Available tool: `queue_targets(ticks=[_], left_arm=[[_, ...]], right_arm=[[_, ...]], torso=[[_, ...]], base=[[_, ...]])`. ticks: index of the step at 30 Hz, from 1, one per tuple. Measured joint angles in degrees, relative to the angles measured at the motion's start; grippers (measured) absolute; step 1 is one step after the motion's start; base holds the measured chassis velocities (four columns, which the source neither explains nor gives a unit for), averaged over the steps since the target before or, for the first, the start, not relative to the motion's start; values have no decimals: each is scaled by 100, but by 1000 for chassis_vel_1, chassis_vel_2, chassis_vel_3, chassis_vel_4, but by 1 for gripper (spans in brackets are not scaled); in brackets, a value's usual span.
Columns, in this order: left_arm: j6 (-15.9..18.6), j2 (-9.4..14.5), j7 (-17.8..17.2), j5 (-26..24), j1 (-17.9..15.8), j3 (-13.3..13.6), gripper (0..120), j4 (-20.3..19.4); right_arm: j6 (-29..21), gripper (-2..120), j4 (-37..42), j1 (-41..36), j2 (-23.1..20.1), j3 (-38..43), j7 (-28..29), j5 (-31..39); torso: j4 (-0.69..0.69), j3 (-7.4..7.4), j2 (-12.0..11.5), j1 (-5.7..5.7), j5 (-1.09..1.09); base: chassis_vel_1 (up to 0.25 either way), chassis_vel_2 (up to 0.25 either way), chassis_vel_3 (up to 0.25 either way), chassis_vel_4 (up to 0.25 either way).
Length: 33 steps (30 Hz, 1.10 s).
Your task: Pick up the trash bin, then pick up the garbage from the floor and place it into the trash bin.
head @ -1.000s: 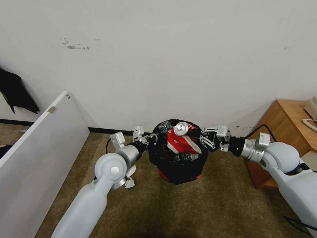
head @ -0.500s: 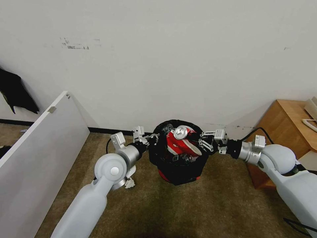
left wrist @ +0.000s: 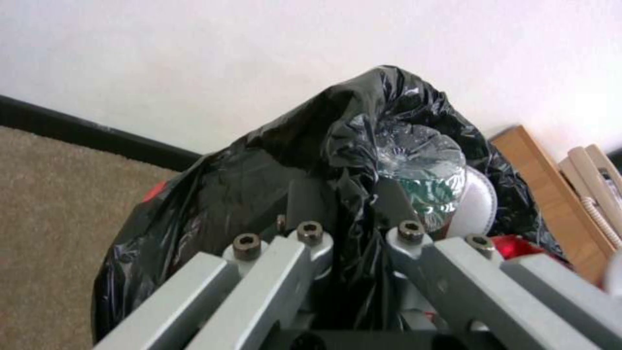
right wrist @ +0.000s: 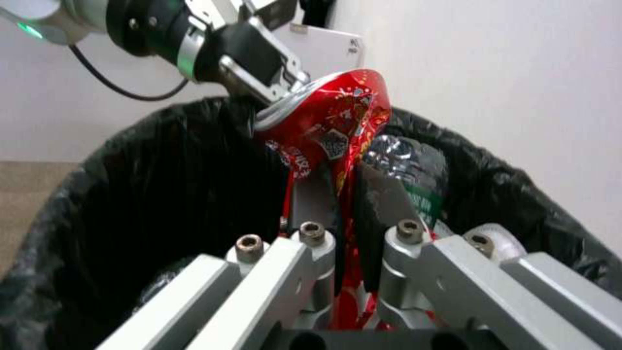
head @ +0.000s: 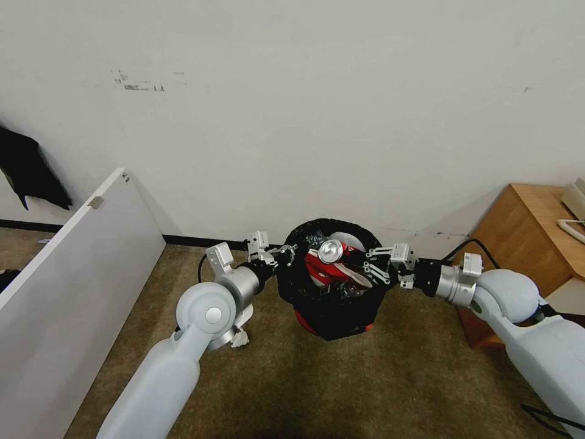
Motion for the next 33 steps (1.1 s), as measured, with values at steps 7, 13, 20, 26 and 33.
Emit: queue_targets(ticks=[7, 13, 20, 26, 33], left_arm=[[-1, 0, 3, 3, -9, 4, 3, -6], [-4, -21, 13, 19, -32, 18, 3, 5], [-23, -25, 66, 88, -25, 5, 3, 90], [-26, -22, 79, 91, -30, -6, 3, 114], [-31, -36, 91, 125, -22, 15, 3, 136]], right_arm=[[14, 4, -60, 27, 13, -43, -4, -18], [15, 4, -84, 48, 17, -66, -5, -25], [59, 4, -70, 72, 51, -55, 69, -31], [106, 20, -13, 72, 11, 13, 70, -63], [104, 48, 36, 72, 14, 34, 146, -48]], torso=[[0, 0, 0, 0, 0], [0, 0, 0, 0, 0], [0, 0, 0, 0, 0], [0, 0, 0, 0, 0], [0, 0, 0, 0, 0]], base=[[0, 0, 0, 0], [0, 0, 0, 0], [0, 0, 0, 0], [0, 0, 0, 0], [0, 0, 0, 0]])
